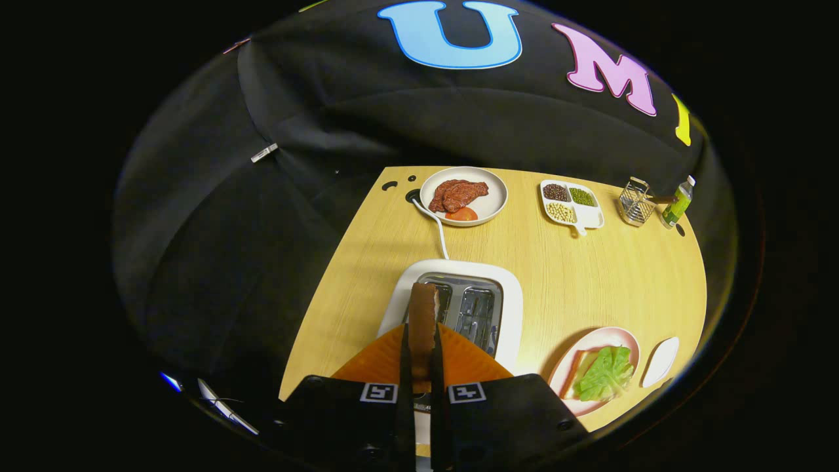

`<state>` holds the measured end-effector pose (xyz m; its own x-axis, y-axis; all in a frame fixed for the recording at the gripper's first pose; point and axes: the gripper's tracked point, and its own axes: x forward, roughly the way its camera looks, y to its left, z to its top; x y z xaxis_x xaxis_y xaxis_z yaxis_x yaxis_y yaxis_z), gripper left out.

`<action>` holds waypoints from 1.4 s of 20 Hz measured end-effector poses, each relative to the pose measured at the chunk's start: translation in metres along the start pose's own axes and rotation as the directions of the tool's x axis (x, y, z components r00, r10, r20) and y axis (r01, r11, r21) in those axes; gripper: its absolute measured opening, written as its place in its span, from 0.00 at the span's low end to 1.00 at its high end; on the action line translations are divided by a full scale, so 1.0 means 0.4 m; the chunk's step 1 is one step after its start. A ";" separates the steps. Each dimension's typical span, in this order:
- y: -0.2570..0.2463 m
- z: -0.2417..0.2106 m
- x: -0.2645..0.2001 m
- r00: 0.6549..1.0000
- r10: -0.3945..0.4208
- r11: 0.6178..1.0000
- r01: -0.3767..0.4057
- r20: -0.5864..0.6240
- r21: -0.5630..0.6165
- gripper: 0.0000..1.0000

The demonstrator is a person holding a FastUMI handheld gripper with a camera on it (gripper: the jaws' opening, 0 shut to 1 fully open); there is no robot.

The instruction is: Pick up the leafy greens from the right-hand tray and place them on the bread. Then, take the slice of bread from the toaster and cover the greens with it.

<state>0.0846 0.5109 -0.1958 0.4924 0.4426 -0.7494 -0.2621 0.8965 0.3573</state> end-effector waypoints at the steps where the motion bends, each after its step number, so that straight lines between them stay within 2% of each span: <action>1: 0.000 0.009 -0.019 1.000 0.009 1.000 -0.009 0.005 0.004 0.14; 7: -0.028 0.115 -0.164 0.990 0.090 0.995 -0.095 0.112 0.043 0.14; 12: -0.147 0.157 -0.292 0.977 0.064 0.998 -0.067 0.201 0.009 0.13; 14: -0.210 0.138 -0.320 0.978 0.044 0.998 -0.051 0.205 0.029 0.13; 17: -0.348 0.089 -0.353 0.980 -0.034 0.999 0.025 0.196 0.048 0.13; 24: -0.598 -0.093 -0.306 0.979 -0.169 0.976 0.151 0.111 0.156 0.14; 26: -0.613 -0.143 -0.273 0.985 -0.146 0.974 0.127 0.093 0.185 0.14; 28: -0.608 -0.173 -0.235 0.990 -0.095 0.973 0.071 0.100 0.219 0.13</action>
<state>0.0447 0.2498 -0.2511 0.5958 0.3557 -0.7201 -0.0388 0.9083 0.4165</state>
